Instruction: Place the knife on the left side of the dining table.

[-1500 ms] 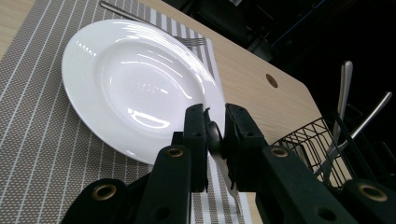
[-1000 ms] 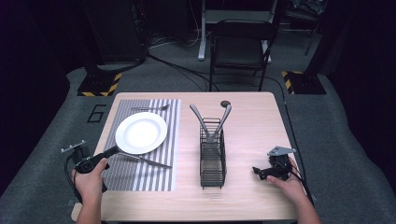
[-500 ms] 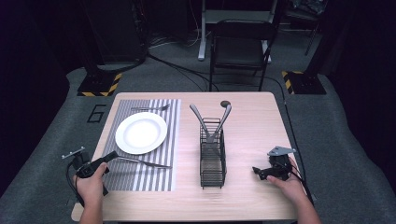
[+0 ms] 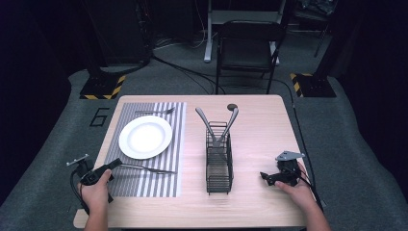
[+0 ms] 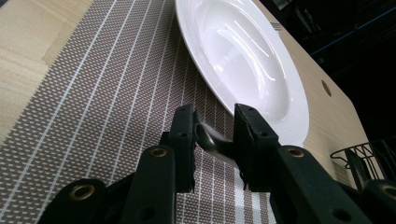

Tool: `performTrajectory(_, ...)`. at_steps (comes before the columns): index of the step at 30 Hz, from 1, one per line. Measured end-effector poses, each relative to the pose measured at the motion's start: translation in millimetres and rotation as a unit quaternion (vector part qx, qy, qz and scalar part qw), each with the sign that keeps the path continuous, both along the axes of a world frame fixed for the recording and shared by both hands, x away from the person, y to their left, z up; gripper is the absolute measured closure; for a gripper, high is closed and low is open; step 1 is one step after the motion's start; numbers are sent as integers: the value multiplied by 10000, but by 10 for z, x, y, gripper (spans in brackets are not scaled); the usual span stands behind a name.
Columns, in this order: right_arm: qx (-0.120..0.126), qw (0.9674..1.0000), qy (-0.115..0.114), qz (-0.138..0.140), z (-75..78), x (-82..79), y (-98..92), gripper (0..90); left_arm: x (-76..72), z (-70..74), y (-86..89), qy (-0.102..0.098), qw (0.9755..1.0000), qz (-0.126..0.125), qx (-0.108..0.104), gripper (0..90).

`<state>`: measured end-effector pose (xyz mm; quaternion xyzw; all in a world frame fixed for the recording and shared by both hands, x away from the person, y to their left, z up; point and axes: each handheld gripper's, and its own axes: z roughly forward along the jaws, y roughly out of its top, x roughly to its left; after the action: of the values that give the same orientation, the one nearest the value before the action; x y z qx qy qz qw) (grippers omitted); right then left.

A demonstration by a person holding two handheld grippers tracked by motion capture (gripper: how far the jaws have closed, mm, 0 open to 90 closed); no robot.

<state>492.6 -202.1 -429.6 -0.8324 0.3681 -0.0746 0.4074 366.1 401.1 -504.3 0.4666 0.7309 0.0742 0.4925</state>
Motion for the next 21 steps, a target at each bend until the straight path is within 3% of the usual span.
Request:
performTrajectory(10, 0, 10000, 1, 0, 0, 0, 0, 0, 18, -113, 46, 200, 9997, 16, -111, 685)
performTrajectory(21, 2, 10000, -2, 3, 0, -1, 0, 0, 63, -186, 65, 371, 9993, -7, -21, 670)
